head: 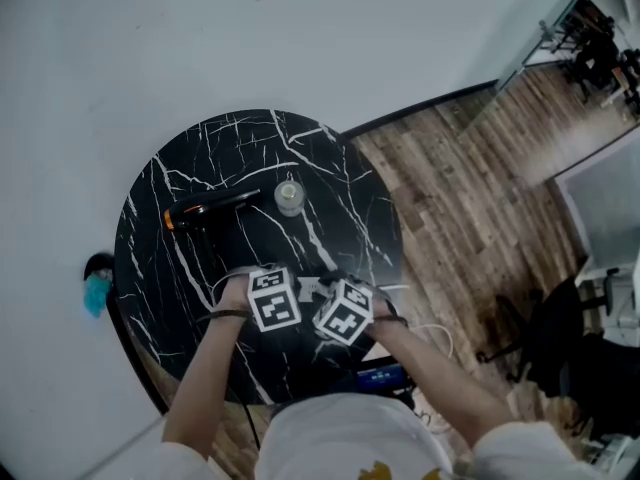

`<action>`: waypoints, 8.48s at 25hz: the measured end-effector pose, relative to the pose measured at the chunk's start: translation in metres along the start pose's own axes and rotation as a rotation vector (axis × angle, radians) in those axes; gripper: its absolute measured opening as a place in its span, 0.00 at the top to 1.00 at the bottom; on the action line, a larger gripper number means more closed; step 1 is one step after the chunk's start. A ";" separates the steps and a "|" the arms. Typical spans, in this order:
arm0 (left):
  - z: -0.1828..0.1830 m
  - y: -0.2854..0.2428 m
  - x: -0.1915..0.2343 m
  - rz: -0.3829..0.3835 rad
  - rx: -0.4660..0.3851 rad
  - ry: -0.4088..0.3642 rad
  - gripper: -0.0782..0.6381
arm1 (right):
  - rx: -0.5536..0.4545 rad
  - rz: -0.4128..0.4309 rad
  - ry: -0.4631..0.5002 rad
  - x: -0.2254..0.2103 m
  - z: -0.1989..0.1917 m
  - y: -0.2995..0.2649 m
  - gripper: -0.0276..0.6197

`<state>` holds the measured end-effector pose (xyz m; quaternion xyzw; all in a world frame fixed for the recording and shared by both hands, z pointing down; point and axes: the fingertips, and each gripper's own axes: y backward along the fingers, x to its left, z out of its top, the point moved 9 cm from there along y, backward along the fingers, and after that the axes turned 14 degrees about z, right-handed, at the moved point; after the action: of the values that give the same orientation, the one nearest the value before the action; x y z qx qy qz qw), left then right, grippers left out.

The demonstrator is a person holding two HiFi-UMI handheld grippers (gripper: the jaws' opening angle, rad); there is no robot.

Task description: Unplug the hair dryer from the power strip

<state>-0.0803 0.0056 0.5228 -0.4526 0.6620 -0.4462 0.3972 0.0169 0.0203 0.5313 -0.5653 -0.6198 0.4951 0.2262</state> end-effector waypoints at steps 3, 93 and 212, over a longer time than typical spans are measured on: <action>-0.001 0.000 0.007 -0.071 -0.004 0.050 0.82 | -0.009 -0.001 0.008 0.001 -0.002 0.000 0.80; -0.006 0.000 0.016 -0.092 -0.021 0.079 0.82 | 0.088 0.137 0.292 -0.012 -0.004 -0.023 0.56; -0.005 0.010 0.024 -0.100 -0.035 0.157 0.81 | 0.282 0.139 0.282 -0.012 0.011 -0.033 0.54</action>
<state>-0.0940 -0.0145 0.5115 -0.4556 0.6753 -0.4879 0.3136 -0.0046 0.0100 0.5587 -0.6334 -0.4661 0.5071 0.3528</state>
